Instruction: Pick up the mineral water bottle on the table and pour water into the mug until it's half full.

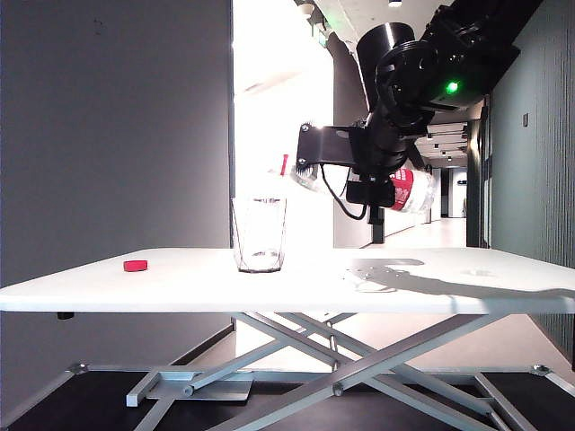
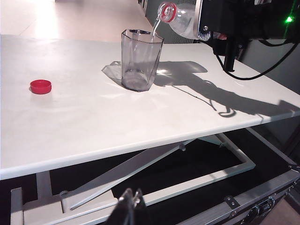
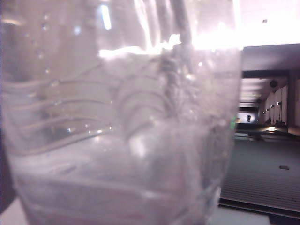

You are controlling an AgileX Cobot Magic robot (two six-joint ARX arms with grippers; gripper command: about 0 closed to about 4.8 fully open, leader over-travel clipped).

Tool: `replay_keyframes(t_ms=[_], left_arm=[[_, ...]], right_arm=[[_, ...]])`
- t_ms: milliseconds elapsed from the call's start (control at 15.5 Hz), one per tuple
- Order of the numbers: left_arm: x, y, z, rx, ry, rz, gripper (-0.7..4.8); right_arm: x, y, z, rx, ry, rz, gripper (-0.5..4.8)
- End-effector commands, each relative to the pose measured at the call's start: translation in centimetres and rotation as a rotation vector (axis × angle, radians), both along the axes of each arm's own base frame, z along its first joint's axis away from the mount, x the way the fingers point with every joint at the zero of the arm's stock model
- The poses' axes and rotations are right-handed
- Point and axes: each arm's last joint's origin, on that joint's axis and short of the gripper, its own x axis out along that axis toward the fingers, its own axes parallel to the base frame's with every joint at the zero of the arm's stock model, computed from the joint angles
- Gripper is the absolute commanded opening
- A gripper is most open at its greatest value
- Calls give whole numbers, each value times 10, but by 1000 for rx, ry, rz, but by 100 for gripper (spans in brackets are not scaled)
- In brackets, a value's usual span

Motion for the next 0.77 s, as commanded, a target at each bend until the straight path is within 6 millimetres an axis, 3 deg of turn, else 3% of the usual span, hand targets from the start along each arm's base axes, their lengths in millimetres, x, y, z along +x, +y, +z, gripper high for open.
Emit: replay_keyframes(t_ms=[64,772], left_arm=[[0,0,1,3,-3,-4,-5],[0,0,-1,4,11,-4,-5]], right_arm=[[2,1,26,28,-134,0,237],[4,1,24,-126,-137,14,237]])
